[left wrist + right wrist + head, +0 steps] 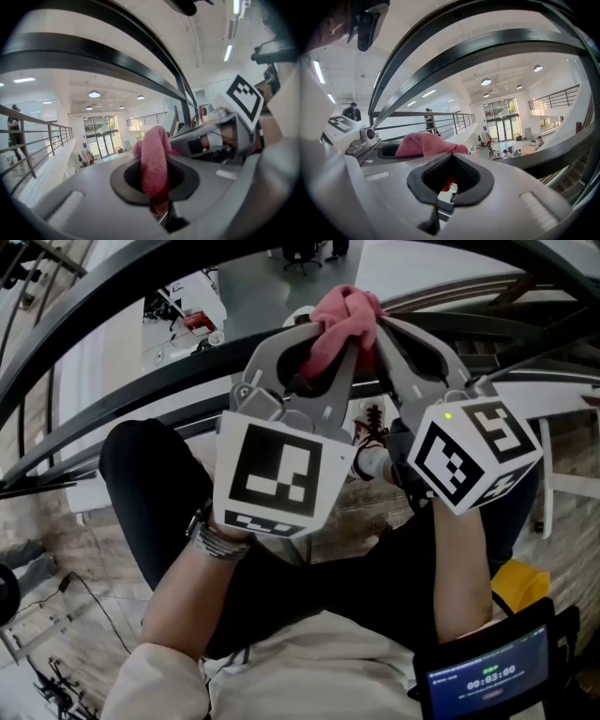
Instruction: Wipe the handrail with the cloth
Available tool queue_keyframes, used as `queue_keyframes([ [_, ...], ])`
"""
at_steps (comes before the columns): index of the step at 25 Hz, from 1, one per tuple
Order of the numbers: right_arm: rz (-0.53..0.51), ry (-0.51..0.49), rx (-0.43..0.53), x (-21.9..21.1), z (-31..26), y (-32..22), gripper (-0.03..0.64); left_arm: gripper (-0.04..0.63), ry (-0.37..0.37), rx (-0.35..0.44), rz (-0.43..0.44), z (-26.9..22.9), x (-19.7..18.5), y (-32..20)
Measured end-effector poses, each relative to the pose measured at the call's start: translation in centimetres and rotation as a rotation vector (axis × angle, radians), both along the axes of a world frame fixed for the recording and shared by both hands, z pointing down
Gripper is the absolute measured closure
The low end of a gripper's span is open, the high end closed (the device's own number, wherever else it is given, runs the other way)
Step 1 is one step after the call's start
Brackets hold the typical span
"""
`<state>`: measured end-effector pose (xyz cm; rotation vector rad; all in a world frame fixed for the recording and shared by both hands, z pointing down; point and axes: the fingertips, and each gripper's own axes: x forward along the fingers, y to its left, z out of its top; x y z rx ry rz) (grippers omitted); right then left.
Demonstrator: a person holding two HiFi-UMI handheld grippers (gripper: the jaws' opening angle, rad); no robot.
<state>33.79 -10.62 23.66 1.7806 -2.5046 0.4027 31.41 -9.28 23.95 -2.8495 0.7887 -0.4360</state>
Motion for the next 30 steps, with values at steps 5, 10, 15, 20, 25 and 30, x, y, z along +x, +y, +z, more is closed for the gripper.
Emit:
queue_keyframes([
  [5,0.005,-0.002,0.002,0.2,-0.1,0.1,0.615,0.561,0.002,0.005,-0.002,-0.1,0.2,0.0],
  [10,0.015,0.008,0.007,0.1,-0.1,-0.3,0.615,0.561,0.001,0.001,0.009,-0.1,0.1,-0.3],
  [15,0.024,0.011,0.009,0.3,-0.1,-0.1,0.615,0.560,-0.003,0.011,0.017,0.0,0.4,0.0],
  [20,0.020,0.011,0.009,0.4,-0.1,0.0,0.615,0.560,-0.004,0.003,0.031,0.1,0.4,0.2],
  [25,0.015,0.010,0.006,0.6,0.0,0.3,0.615,0.560,-0.020,0.005,0.054,0.3,0.8,0.6],
  [30,-0.002,0.010,-0.004,0.6,0.5,0.6,0.615,0.561,-0.042,0.010,0.073,0.9,0.9,1.0],
])
